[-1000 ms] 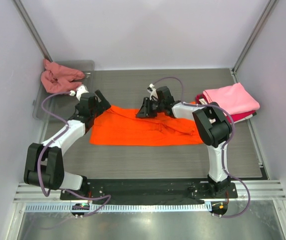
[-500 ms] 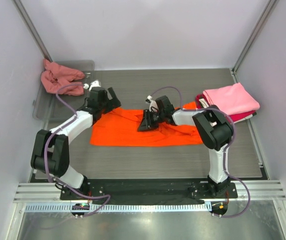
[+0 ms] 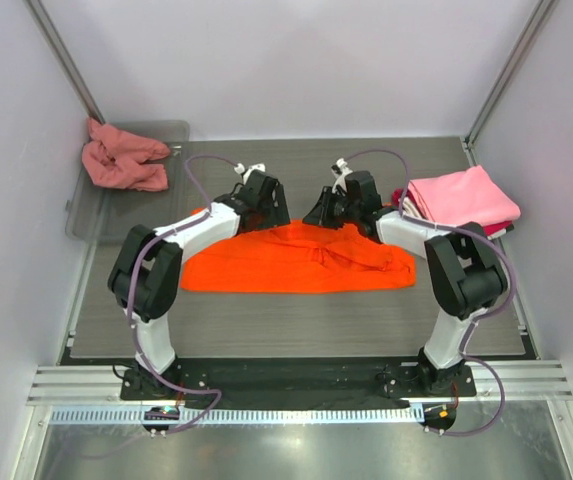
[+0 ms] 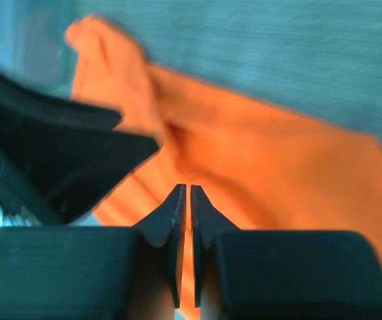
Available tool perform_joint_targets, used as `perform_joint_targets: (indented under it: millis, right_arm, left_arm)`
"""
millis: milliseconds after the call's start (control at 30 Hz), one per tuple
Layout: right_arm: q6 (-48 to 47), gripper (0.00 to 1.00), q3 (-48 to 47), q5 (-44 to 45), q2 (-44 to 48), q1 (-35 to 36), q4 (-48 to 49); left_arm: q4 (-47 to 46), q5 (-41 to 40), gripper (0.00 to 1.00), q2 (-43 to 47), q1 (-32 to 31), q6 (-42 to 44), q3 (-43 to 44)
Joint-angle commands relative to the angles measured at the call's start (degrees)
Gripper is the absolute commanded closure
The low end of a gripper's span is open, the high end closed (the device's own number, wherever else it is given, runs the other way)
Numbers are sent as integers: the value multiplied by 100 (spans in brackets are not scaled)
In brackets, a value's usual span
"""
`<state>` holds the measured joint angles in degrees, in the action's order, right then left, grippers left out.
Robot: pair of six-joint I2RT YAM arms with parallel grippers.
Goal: Fold and stack the t-shirts
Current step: Fold the tshirt
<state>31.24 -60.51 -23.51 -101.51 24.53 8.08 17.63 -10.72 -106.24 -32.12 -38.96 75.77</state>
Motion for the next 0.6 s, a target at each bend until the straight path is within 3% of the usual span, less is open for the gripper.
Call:
perform_joint_targets:
  millis: [0,67,233,567]
  right_arm:
    - [321,91,-548,23,-491,-89,124]
    - [443,97,-707,-92,-860,-89,124]
    - [698,99,-1015,-566,-1528,-98,361]
    - [936,99,-1068,-822,-2285,-142,721]
  left_arm:
    - [311,-123,22,-142,-84,-68,307]
    - [338,-88,26,-230,-119,-77,377]
    - [390,-52,33,-363,-154,-33,369]
    - [1101,-482,34,-977,-181,116,983]
